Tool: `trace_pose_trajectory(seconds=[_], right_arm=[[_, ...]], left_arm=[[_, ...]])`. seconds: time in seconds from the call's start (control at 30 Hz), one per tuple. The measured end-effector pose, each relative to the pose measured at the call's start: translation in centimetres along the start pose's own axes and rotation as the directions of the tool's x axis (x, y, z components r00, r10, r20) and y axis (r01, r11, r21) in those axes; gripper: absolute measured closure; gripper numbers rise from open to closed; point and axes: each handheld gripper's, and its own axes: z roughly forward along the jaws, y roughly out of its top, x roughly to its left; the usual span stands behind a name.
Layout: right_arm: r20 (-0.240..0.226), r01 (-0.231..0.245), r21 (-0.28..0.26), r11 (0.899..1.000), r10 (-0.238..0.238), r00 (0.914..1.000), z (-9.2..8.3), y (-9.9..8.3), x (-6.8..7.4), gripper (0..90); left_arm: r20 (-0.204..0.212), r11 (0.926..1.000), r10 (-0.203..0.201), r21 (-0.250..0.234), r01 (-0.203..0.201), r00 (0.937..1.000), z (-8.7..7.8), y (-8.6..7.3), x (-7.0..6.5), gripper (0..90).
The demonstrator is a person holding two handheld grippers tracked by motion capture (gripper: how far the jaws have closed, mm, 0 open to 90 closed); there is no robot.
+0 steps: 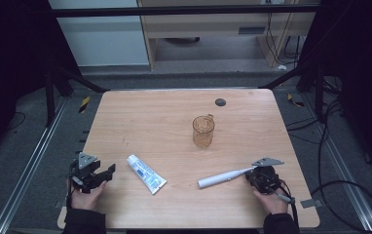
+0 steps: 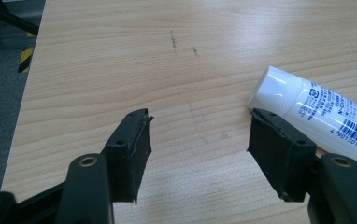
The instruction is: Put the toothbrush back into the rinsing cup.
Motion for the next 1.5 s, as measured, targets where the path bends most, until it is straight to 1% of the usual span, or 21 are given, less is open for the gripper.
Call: trace_pose_trajectory(seconds=[0.07, 0.1, 0.23, 0.4, 0.47, 0.63, 0.73, 0.83, 0.87, 0.9, 0.97, 1.13, 1.5], right_arm=[[-0.009, -0.003, -0.019, 1.000, 0.003, 1.0000, -0.3, 0.1, 0.1, 90.0], [-0.021, -0.010, -0.031, 0.999, 0.009, 0.9997, -0.4, 0.2, 0.3, 90.0], [-0.044, 0.000, -0.069, 0.998, -0.003, 0.9990, -0.6, 0.8, 1.1, 90.0], [-0.074, 0.018, -0.098, 0.995, -0.025, 0.9969, 0.2, 2.3, 2.5, 90.0], [-0.095, 0.018, -0.109, 0.994, -0.028, 0.9950, 0.6, 2.9, 3.2, 90.0], [-0.140, 0.037, -0.113, 0.993, -0.053, 0.9888, 1.9, 4.1, 5.2, 90.0], [-0.167, 0.049, -0.095, 0.994, -0.065, 0.9838, 2.8, 4.4, 6.4, 90.0], [-0.175, 0.068, -0.077, 0.995, -0.080, 0.9812, 3.2, 4.4, 7.1, 90.0], [-0.178, 0.074, -0.076, 0.994, -0.086, 0.9802, 3.3, 4.4, 7.2, 90.0], [-0.180, 0.070, -0.070, 0.995, -0.082, 0.9802, 3.2, 4.3, 7.3, 90.0], [-0.185, 0.075, -0.074, 0.994, -0.088, 0.9789, 3.2, 4.2, 7.4, 90.0], [-0.189, 0.069, -0.062, 0.996, -0.080, 0.9788, 3.2, 3.9, 7.5, 90.0], [-0.204, 0.082, -0.052, 0.995, -0.091, 0.9748, 2.8, 3.4, 7.7, 90.0]], left_arm=[[0.000, 1.0000, 0.000, 0.001, 0.000, 1.0000, 0.0, 0.0, 0.0, 38.0], [0.000, 1.0000, 0.001, 0.001, -0.001, 1.0000, 0.0, 0.0, 0.0, 38.0], [0.000, 1.0000, 0.001, 0.000, -0.001, 1.0000, 0.0, 0.0, 0.0, 38.0], [-0.003, 1.0000, 0.001, 0.001, -0.001, 1.0000, 0.1, 0.0, 0.0, 38.1], [-0.003, 1.0000, 0.000, 0.000, 0.000, 1.0000, 0.1, 0.0, 0.0, 38.1], [-0.003, 1.0000, 0.003, 0.001, -0.003, 1.0000, 0.1, 0.0, 0.0, 38.1], [-0.004, 1.0000, 0.003, -0.001, -0.003, 1.0000, 0.0, 0.0, 0.1, 38.2], [-0.005, 1.0000, 0.001, -0.001, -0.001, 1.0000, 0.0, 0.0, 0.2, 38.1], [-0.004, 1.0000, 0.000, -0.002, 0.000, 1.0000, 0.0, 0.0, 0.2, 38.2], [-0.004, 1.0000, 0.001, -0.002, -0.001, 1.0000, 0.0, 0.0, 0.2, 38.2], [-0.005, 1.0000, 0.001, -0.003, -0.001, 1.0000, 0.0, 0.1, 0.1, 38.2], [-0.004, 1.0000, 0.002, -0.001, -0.002, 1.0000, 0.0, 0.1, 0.1, 38.2], [-0.002, 1.0000, 0.003, -0.003, -0.003, 1.0000, 0.0, 0.1, 0.1, 38.2]])
